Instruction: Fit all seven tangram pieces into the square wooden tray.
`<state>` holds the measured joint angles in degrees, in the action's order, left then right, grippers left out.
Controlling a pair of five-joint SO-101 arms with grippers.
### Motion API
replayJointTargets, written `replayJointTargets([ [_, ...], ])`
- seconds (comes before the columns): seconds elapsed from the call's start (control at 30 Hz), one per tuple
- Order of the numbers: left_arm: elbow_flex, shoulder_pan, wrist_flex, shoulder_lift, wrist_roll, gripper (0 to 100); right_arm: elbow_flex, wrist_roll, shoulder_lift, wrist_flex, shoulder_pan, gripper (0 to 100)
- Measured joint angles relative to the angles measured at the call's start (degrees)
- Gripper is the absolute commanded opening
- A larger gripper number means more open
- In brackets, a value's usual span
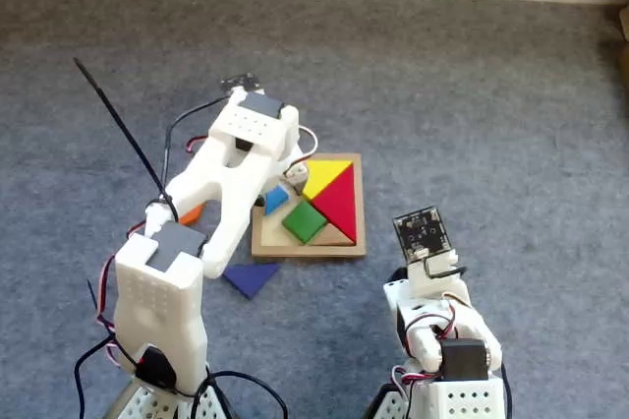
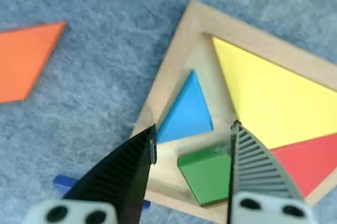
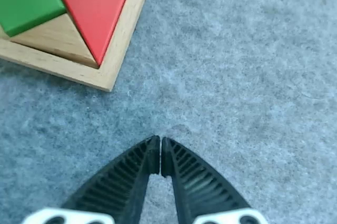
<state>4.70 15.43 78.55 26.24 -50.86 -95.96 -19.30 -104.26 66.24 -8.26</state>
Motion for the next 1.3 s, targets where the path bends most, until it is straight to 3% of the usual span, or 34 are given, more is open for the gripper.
replayJointTargets([
  [0.5,5.19,-0.62,12.57,0.0,-1.67,23,0.0,0.0,0.0,0.0,0.0,2.4],
  [0.83,5.63,-7.38,12.66,0.0,-1.67,23,0.0,0.0,0.0,0.0,0.0,2.4],
  [0.9,5.63,-8.7,12.66,0.0,-0.62,19,0.0,0.0,0.0,0.0,0.0,2.4],
  [1.03,5.54,-9.14,10.99,0.0,2.55,1,0.0,0.0,0.0,0.0,0.0,2.4],
  [1.3,-0.62,-8.44,3.52,0.0,5.36,6,0.0,0.0,0.0,0.0,0.0,2.4],
])
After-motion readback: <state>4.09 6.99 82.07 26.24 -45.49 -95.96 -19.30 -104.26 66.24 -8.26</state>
